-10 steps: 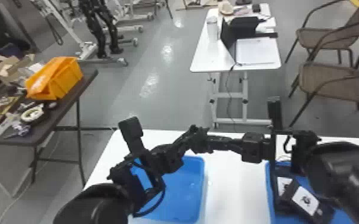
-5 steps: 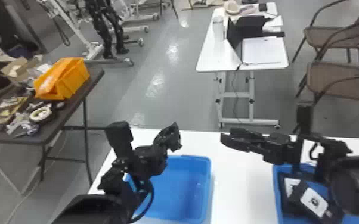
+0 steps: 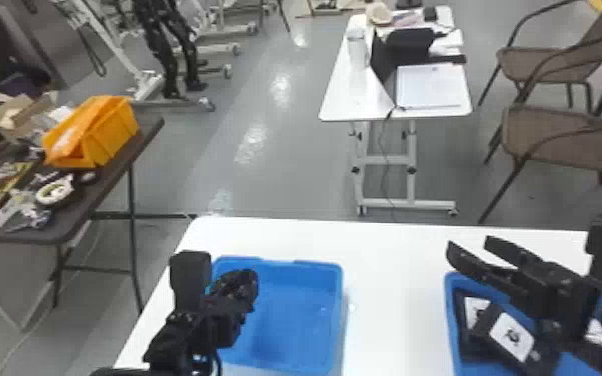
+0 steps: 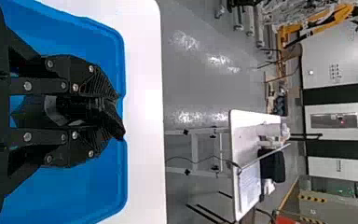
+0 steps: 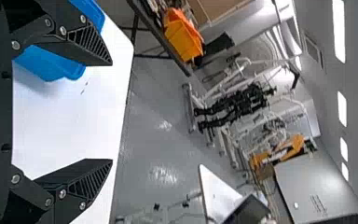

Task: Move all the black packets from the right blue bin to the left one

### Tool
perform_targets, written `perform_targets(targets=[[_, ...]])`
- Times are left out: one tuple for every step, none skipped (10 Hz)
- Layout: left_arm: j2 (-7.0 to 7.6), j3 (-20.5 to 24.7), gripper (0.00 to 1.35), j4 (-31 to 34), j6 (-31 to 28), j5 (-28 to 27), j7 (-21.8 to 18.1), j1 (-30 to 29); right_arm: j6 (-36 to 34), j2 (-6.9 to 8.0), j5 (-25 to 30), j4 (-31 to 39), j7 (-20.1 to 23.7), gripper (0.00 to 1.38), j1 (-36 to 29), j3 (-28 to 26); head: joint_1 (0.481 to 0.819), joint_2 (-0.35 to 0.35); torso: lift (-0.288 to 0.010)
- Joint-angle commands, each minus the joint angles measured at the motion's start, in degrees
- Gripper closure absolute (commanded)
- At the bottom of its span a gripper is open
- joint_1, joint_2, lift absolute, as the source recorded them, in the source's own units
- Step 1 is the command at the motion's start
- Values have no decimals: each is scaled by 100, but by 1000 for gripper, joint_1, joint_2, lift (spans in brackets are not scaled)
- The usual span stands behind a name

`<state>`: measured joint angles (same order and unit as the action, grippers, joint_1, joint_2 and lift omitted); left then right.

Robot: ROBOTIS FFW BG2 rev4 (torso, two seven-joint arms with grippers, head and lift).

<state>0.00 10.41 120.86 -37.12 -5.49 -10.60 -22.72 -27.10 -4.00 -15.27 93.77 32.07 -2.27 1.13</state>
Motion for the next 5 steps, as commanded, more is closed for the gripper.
perform_targets(targets=[[-15, -48, 38, -10, 152, 250, 14, -66, -5, 48, 129, 362, -219, 314, -424, -192, 695, 240, 0], [-15, -31, 94, -10, 284, 444, 40, -75, -5, 48, 288, 397, -360, 317, -591, -262, 695, 214, 0], [-15, 13, 124, -10, 539, 593, 40, -119, 56, 48, 472, 344, -483, 318, -731, -306, 695, 201, 0], [-15, 66, 122, -10, 741, 769, 40, -145, 65, 48, 595, 239, -632, 318, -854, -350, 695, 183, 0], [-15, 92, 122, -1, 811, 892, 40, -136, -14, 48, 674, 80, -650, 318, -942, -429, 695, 167, 0]])
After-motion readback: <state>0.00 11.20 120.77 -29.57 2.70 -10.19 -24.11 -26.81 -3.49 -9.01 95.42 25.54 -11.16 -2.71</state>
